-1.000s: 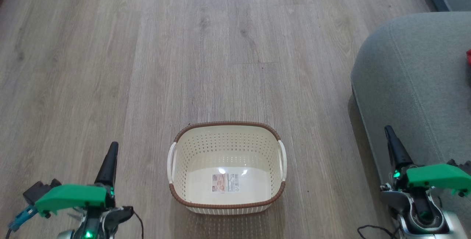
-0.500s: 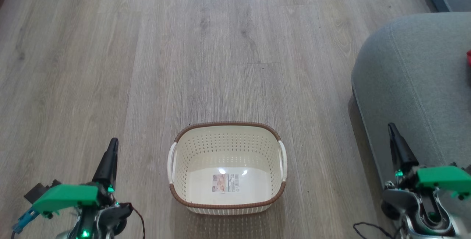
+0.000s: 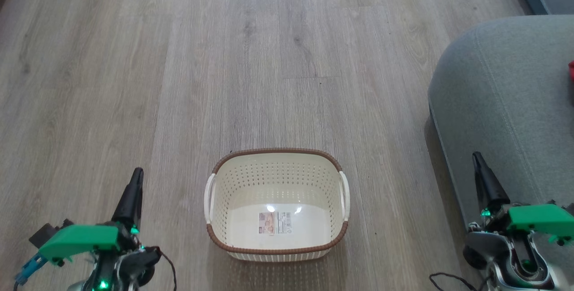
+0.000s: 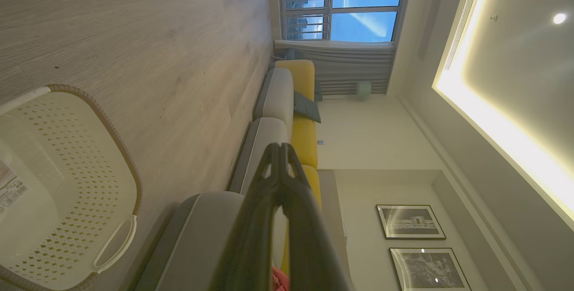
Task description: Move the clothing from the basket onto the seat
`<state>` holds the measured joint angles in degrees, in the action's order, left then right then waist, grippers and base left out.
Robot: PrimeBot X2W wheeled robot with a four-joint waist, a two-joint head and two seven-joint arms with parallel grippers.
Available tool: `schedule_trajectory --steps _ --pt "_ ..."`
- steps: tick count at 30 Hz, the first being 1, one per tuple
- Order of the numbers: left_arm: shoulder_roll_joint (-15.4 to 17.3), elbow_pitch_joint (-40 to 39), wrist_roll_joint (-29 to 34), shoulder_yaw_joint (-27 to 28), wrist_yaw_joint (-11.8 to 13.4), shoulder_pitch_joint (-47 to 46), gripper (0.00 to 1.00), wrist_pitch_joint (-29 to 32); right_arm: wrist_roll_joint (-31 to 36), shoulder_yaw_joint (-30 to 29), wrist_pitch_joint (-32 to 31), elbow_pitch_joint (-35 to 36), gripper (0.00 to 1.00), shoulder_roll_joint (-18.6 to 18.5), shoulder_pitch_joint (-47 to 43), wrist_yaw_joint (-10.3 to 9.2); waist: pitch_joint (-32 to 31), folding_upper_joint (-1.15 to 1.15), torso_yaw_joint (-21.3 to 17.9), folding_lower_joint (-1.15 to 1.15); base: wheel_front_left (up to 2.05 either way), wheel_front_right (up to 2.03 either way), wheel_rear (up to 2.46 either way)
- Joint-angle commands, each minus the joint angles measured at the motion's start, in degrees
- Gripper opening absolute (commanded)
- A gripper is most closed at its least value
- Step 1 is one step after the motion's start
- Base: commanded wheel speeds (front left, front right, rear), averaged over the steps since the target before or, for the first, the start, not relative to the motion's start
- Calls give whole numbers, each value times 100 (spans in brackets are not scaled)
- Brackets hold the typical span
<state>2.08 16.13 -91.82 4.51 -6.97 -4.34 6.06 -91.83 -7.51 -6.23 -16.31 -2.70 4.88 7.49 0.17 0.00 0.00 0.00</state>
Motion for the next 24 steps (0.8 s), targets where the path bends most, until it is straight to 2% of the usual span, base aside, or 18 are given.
schedule_trajectory --steps 1,24 --pt "80 -207 -34 202 -52 -185 0 44 -33 98 -26 228 0 -18 131 0 0 0 0 0 0 0 0" --pt "80 -208 -34 201 -52 -185 0 43 -33 98 -26 228 0 -18 130 0 0 0 0 0 0 0 0"
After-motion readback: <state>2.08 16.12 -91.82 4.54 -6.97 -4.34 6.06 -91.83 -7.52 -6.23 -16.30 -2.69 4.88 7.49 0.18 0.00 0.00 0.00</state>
